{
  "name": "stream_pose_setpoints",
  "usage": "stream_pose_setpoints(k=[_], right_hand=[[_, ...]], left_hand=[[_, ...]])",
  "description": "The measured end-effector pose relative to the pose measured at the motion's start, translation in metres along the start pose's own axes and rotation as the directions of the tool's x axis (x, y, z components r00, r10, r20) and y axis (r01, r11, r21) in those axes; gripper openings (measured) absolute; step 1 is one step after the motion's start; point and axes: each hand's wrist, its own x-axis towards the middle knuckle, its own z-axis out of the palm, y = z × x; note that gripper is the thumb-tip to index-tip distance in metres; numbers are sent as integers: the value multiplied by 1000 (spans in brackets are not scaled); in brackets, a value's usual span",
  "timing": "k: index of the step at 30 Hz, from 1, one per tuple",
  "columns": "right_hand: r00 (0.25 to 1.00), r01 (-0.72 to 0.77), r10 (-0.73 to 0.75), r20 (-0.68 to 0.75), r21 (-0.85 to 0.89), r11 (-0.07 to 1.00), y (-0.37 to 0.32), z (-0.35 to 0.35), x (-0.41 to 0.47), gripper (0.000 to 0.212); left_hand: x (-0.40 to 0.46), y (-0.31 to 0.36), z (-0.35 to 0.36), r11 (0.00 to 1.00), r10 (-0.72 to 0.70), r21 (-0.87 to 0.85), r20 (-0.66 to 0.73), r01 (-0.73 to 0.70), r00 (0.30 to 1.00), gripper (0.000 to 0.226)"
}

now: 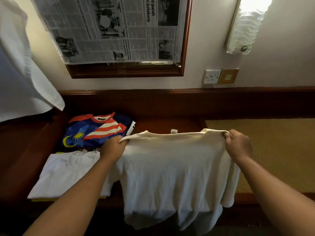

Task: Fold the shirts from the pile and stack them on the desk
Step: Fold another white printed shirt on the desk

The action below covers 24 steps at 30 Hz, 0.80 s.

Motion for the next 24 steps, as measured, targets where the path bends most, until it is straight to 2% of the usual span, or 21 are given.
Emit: stream_pose_setpoints(k=[3, 7, 10, 13, 17, 24], right_hand=[[996, 42, -42, 80, 6, 999, -4, 23, 28, 12], [998, 21, -24, 60, 56, 998, -2, 60, 74, 10], [994, -13, 9, 107, 34, 999, 8, 99, 121, 19], [985, -8, 12, 170, -22, 1000, 20, 145, 170, 20], [966, 71, -25, 258, -168, 983, 30, 199, 225, 19], [932, 160, -59, 358, -260, 952, 18, 245, 267, 31]], left_hand=[[35, 5, 6, 998, 67, -15, 88, -66, 994, 19], [90, 9, 26, 997, 78, -8, 107, -78, 991, 15], [136, 3, 51, 995, 69, 60, 125, -77, 990, 12], [185, -7, 81, 975, 73, 196, 146, -101, 987, 18], [242, -5, 122, 944, 74, 303, 186, -129, 980, 31], [299, -7, 166, 884, 38, 452, 181, -118, 983, 38]])
